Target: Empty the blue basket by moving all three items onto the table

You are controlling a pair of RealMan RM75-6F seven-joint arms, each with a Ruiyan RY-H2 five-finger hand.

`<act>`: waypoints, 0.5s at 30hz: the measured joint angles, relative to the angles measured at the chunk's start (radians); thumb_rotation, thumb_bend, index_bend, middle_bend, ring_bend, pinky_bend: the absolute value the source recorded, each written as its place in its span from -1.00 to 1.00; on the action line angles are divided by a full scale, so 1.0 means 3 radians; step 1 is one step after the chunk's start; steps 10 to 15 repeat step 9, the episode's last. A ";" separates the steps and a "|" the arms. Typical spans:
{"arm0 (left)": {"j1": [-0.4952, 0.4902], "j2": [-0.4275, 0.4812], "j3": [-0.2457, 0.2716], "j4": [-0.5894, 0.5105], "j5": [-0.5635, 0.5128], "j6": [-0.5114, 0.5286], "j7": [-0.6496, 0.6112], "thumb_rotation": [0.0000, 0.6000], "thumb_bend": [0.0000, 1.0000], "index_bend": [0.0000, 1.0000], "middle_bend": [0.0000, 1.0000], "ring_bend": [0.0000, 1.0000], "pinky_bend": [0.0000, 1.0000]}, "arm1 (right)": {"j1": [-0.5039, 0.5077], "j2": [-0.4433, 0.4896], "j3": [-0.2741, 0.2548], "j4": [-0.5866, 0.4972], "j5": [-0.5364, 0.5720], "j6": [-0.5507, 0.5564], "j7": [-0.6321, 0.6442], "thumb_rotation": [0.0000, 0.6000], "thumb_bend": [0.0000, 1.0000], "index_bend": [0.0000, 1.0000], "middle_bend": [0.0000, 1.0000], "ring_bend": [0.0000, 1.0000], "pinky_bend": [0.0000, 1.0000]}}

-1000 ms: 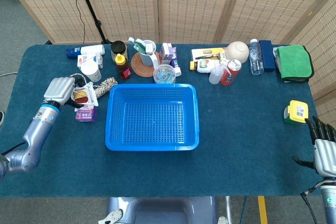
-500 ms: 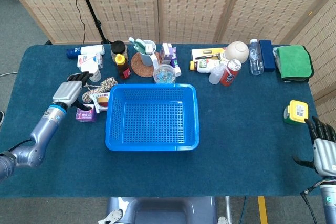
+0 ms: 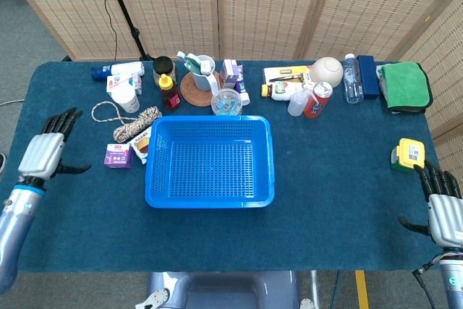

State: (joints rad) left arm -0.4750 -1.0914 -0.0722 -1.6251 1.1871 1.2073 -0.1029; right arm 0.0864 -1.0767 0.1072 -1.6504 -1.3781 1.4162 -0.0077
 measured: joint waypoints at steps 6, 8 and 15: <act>0.0627 0.0140 0.0266 -0.0338 0.0364 0.0734 0.0092 1.00 -0.88 -1.00 -1.00 -1.00 -1.00 | -0.0026 -0.0053 -0.0007 0.0058 -0.0096 0.0143 -0.0063 1.00 -1.00 -1.00 -1.00 -1.00 -1.00; 0.0776 0.0170 0.0344 -0.0400 0.0466 0.0875 0.0129 1.00 -0.88 -1.00 -1.00 -1.00 -1.00 | -0.0033 -0.0063 -0.0005 0.0075 -0.0112 0.0171 -0.0070 1.00 -1.00 -1.00 -1.00 -1.00 -1.00; 0.0820 0.0180 0.0371 -0.0415 0.0496 0.0910 0.0142 1.00 -0.88 -1.00 -1.00 -1.00 -1.00 | -0.0037 -0.0068 -0.0004 0.0085 -0.0123 0.0188 -0.0073 1.00 -1.00 -1.00 -1.00 -1.00 -1.00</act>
